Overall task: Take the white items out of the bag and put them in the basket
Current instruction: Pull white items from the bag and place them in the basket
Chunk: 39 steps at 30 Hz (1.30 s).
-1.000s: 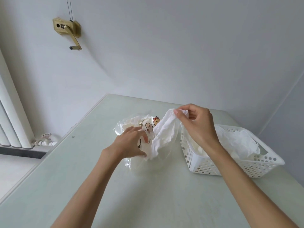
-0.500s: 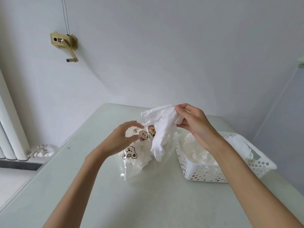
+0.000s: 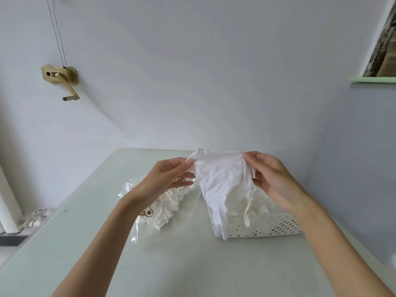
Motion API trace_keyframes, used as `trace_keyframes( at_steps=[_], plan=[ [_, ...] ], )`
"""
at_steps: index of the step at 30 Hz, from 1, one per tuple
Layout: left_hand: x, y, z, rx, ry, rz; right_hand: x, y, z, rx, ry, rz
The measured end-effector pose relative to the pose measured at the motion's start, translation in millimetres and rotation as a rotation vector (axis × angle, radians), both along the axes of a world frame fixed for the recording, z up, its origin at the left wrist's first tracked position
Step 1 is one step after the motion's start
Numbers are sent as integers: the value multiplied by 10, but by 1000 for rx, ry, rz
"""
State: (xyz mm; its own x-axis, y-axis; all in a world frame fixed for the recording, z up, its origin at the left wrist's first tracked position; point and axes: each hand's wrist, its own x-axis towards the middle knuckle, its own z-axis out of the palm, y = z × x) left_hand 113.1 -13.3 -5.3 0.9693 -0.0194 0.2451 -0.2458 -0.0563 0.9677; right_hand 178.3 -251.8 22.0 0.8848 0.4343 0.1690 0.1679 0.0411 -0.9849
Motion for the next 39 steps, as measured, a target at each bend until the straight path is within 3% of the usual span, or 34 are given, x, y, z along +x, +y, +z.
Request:
trace_keyframes(
  at_steps=[4,10,15,19,23,28,31,34,36,39],
  plan=[
    [74,-252,209,157,-75,59,61,-336,-17,-245,-93,-141],
    [228,-633,583,364,-180,14,-28,-271,269,-435,-326,14],
    [201,-691,732,268,-106,105,-24,-283,450,-251,-357,-97],
    [164,-718,588,253,-9,-123,-52,-365,461,-193,-290,-89],
    [277,-877,420,118,-87,-2,-97,-350,418,-173,-295,-118],
    [277,-1066,427,-163,-235,207,-110,-407,263,42,-374,-267],
    [234,-1124,464,-109,-316,259,-136,-429,175,152,-319,-305],
    [220,-1058,515,-12,-384,250,-103,-532,192,186,-184,-151],
    [221,-990,534,92,-408,212,-29,-632,298,123,-162,-33],
    [216,-981,542,263,-416,149,13,-613,526,-302,-258,95]
  ],
)
